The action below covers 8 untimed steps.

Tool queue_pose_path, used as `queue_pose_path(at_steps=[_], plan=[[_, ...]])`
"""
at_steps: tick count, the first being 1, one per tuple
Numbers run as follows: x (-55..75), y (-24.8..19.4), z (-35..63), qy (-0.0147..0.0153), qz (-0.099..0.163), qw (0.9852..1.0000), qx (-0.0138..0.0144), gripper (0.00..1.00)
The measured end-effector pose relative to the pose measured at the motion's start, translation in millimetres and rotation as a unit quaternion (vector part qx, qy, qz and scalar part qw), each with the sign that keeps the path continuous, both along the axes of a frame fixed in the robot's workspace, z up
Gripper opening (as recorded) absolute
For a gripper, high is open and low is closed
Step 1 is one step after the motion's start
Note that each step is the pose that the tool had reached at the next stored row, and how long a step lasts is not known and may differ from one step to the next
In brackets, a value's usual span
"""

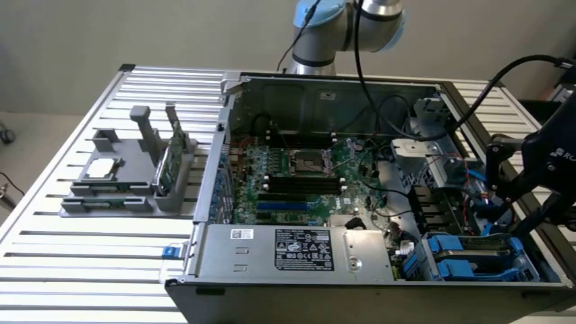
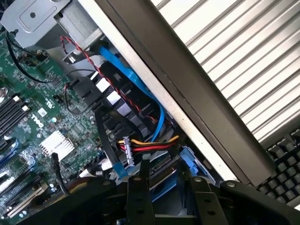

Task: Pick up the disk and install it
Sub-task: 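Insert the first disk wire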

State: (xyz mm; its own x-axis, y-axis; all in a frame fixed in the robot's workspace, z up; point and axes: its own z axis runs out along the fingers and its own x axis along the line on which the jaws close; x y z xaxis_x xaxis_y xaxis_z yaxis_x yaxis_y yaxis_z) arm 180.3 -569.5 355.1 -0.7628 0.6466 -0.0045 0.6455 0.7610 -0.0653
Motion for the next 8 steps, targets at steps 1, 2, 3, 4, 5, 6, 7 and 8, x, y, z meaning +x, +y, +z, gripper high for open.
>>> queue_pose_path(at_steps=[1, 2, 3, 4, 5, 6, 7, 8], plan=[[0.4, -0.5, -0.1, 0.0, -0.001, 1.0, 0.0005, 0.37], [0.8, -1.0, -0.2, 0.0, -0.002, 1.0, 0.0008, 0.37], [1.2, -1.5, -0.2, 0.0, -0.003, 1.0, 0.0009, 0.37], [1.6, -2.1, -0.7, 0.0, -0.004, 1.0, 0.0016, 0.37], [1.7, -2.5, -1.0, 0.0, -0.005, 1.0, 0.0022, 0.37], [1.8, -2.9, -1.4, 0.0, -0.007, 1.0, 0.0029, 0.37], [1.9, -3.2, -2.1, 0.0, -0.01, 0.9999, 0.0035, 0.37], [1.9, -3.4, -3.0, 0.0, -0.014, 0.9999, 0.004, 0.37]])
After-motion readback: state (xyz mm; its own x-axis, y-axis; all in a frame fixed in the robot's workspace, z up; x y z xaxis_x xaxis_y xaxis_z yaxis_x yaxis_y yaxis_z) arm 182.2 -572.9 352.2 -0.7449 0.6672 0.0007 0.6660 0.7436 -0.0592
